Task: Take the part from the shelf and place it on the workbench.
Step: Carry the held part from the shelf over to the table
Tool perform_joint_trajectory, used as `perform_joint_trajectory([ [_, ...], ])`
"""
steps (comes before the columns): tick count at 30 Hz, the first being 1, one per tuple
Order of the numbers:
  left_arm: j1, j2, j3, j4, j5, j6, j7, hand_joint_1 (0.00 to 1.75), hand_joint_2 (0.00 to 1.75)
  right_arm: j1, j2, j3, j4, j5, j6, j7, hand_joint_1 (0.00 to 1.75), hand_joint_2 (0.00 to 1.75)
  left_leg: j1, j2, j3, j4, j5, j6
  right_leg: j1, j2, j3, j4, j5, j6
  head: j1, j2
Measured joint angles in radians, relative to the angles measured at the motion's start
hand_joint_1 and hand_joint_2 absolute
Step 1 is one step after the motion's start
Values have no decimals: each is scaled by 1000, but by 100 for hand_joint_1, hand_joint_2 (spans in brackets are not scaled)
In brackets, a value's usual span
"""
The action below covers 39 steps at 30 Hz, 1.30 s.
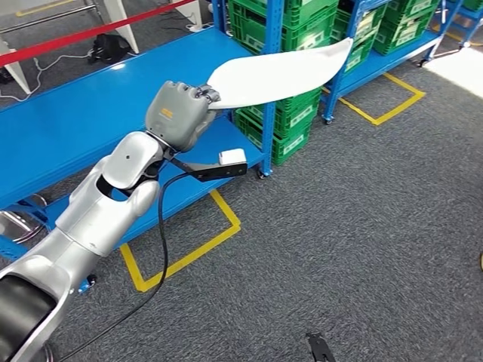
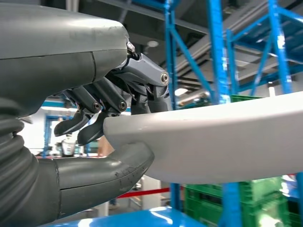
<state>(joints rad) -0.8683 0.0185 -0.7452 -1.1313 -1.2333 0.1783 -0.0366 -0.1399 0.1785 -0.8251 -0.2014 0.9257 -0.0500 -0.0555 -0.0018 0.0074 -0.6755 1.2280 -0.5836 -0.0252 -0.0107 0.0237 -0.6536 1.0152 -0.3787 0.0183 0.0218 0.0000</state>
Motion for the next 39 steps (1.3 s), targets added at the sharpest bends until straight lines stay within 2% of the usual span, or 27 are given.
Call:
perform_joint_trajectory([
  [1, 3, 1, 0, 0, 0, -1, 0, 175, 175, 0, 0, 0, 0, 0, 0, 0, 0, 175, 0, -3, -25, 49, -12, 0, -1, 13, -1, 0, 1, -1, 0, 0],
  [2, 5, 2, -1, 0, 0, -1, 0, 175, 175, 1, 0, 0, 0, 1, 0, 0, 0, 175, 1, -4, -36, 63, -3, 0, -1, 27, -1, 0, 2, 0, 0, 0],
  [3, 6, 3, -1, 0, 0, -1, 0, 175, 175, 1, 0, 0, 0, 1, -1, 0, 0, 175, 2, -6, -29, 41, 24, 0, -2, 41, -1, 1, 3, 1, 0, 0],
  [4, 6, 4, -1, 0, 0, -1, 0, 175, 175, 1, 0, 0, 0, 1, -1, 0, 0, 175, 4, -14, -4, -16, 64, -1, -4, 55, -1, 1, 4, 3, 0, 0],
  [5, 4, 4, -1, 0, 0, -1, 0, 175, 175, 1, 0, 0, 0, 1, -1, 0, 0, 175, 9, -36, 26, -85, 102, -3, -5, 69, -3, 2, 5, 7, -1, 0],
  [6, 2, 5, 0, 0, 0, -1, 0, 175, 175, -1, 0, 0, 0, 2, -1, 0, 0, 175, 14, -58, 54, -148, 125, -3, -5, 82, -7, 5, 6, 12, -1, 0],
  [8, -1, 5, 0, 0, 0, -2, 0, 175, 175, -3, 0, 0, 0, 2, -2, 0, 0, 175, 19, -87, 80, -210, 139, 0, -7, 105, -19, 6, 12, 26, -2, 0],
  [10, -2, 3, -1, 0, 0, -2, 0, 175, 175, 1, 0, 0, 0, 2, -2, 0, 0, 175, 18, -69, 79, -214, 140, 12, -11, 123, -27, 1, 21, 39, -2, 0],
  [11, -3, 1, -1, 0, 0, -2, 0, 175, 175, 3, 0, 0, 0, 3, -2, 1, 0, 175, 18, -58, 79, -216, 142, 18, -9, 112, -32, 3, 19, 44, -1, 0],
  [12, -4, -1, -1, 0, 0, -3, 0, 175, 175, 5, 0, 0, 0, 3, -2, 1, 0, 175, 20, -47, 80, -217, 145, 25, -6, 87, -41, 19, 8, 48, 5, 0],
  [14, -7, -2, -1, 0, 0, -4, 0, 175, 175, 1, 0, 0, 0, 4, -2, 1, 0, 175, 17, -22, 81, -219, 146, 34, 0, 14, -90, 123, -48, 55, 16, 0],
  [16, -8, 0, -1, 1, 0, -6, 0, 175, 175, -4, 1, 0, 0, 4, -2, 1, 0, 175, 12, 7, 82, -219, 144, 39, -1, -19, -153, 263, -107, 58, 20, 0],
  [17, -7, 0, -2, 2, 0, -7, 0, 175, 175, -4, 1, 0, 0, 4, -2, 1, 0, 175, 11, 20, 82, -219, 144, 40, -1, -21, -166, 295, -114, 57, 21, 0],
  [18, -7, -1, -3, 3, 0, -8, 0, 175, 175, -3, 1, 0, 0, 4, -2, 1, 0, 175, 10, 32, 83, -218, 142, 39, -1, -23, -159, 288, -102, 56, 21, 0],
  [19, -7, -1, -4, 3, 0, -9, 0, 175, 175, -3, 0, 0, 0, 4, -2, 1, 0, 175, 10, 44, 85, -218, 140, 38, 0, -28, -130, 240, -76, 54, 21, 0],
  [20, -8, -2, -4, 3, 0, -9, 0, 175, 175, -3, 0, 0, 0, 4, -2, 1, 0, 175, 9, 55, 88, -218, 138, 35, 2, -45, -88, 166, -45, 51, 21, 0],
  [22, -13, -2, -3, 3, 0, -9, 0, 175, 175, -6, 1, 0, 0, 4, -2, 1, 0, 175, 2, 74, 93, -217, 131, 27, 10, -79, -19, 46, -10, 42, 21, 0],
  [23, -15, -1, -3, 4, 0, -9, 0, 175, 175, -7, 1, 0, 0, 4, -2, 1, 0, 175, -2, 83, 94, -217, 129, 23, 14, -86, -5, 21, -8, 37, 21, 0],
  [25, -17, -2, -3, 4, 0, -10, 0, 175, 175, -8, 1, 0, 0, 4, -2, 1, 0, 175, -4, 103, 98, -219, 128, 15, 17, -66, -8, 17, -8, 25, 20, 0],
  [26, -17, -3, -3, 4, 0, -10, 0, 175, 175, -7, 1, 0, 0, 4, -2, 1, 0, 175, -3, 103, 99, -218, 122, 11, 15, -54, -8, 15, -6, 19, 20, 0],
  [28, -17, -3, -3, 4, 0, -10, 0, 175, 175, -6, 1, -1, 0, 4, -3, 1, 0, 175, 1, 61, 80, -171, 85, 3, 11, -30, -7, 8, 0, 5, 18, 0],
  [30, -14, 0, -3, 4, 0, -10, 0, 175, 175, -8, 1, -1, 0, 4, -2, 1, 0, 175, 3, 6, 18, -45, 23, 2, 8, -6, -8, 5, 3, -3, 15, 0],
  [32, -7, 3, -3, 5, 0, -10, 0, 175, 175, -8, 1, -1, 0, 4, -2, 1, 0, 175, 2, -8, -44, 66, -8, 2, 7, 22, -9, 5, 4, -5, 13, 0],
  [33, -4, 4, -3, 5, 0, -10, 0, 175, 175, -7, 1, -1, 0, 4, -2, 1, 0, 175, 3, -9, -55, 79, 0, 2, 6, 36, -10, 6, 5, -5, 13, 0],
  [35, -4, 5, -3, 5, 0, -10, 0, 175, 175, -6, 1, -1, 0, 4, -2, 1, 0, 175, 5, -16, -22, -4, 66, 2, 3, 65, -10, 6, 7, -2, 13, 0],
  [37, -9, 6, -3, 5, 0, -10, 0, 175, 175, -7, 1, -1, 0, 4, -2, 1, 0, 175, 15, -61, 39, -139, 131, -1, 1, 91, -15, 11, 9, 7, 12, 0],
  [39, -11, 5, -2, 5, 0, -10, 0, 175, 175, -8, 1, -1, 0, 4, -2, 1, 0, 175, 20, -95, 67, -201, 144, 0, -1, 112, -25, 12, 14, 20, 11, 0],
])
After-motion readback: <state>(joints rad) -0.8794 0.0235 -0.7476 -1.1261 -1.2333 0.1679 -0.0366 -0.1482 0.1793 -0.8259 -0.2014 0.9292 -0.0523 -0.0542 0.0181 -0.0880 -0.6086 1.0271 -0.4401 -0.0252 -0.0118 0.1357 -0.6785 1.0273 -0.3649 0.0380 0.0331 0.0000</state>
